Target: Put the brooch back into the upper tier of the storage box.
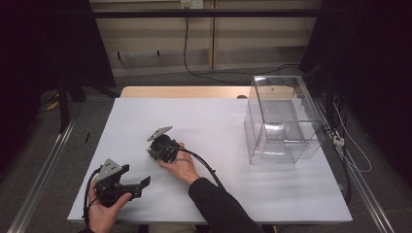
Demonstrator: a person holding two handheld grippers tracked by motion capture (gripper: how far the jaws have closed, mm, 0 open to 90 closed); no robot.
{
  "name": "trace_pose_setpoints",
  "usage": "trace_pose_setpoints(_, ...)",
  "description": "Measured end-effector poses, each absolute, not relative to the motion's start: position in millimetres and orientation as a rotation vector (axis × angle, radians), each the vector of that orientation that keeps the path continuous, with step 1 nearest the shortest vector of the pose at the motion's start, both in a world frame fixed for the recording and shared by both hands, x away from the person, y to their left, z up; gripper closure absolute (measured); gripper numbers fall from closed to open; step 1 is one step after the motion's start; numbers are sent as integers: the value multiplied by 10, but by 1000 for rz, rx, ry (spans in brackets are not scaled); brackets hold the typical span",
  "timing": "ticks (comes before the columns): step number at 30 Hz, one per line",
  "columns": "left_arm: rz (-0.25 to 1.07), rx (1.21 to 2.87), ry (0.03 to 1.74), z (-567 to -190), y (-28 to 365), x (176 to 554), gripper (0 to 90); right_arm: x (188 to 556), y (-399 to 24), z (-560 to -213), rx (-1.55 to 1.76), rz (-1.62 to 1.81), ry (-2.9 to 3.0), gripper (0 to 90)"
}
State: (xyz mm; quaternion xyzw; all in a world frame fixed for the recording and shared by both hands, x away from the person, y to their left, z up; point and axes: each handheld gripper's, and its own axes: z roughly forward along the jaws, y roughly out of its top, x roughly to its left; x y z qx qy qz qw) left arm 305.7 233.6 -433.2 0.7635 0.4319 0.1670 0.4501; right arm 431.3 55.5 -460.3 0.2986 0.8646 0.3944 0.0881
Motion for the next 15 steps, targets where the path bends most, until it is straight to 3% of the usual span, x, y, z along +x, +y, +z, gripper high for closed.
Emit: trace_pose_setpoints(15,414,1883,1072,-4327,2343,3060,82,4214,366,-4476,870,1338,2483,846)
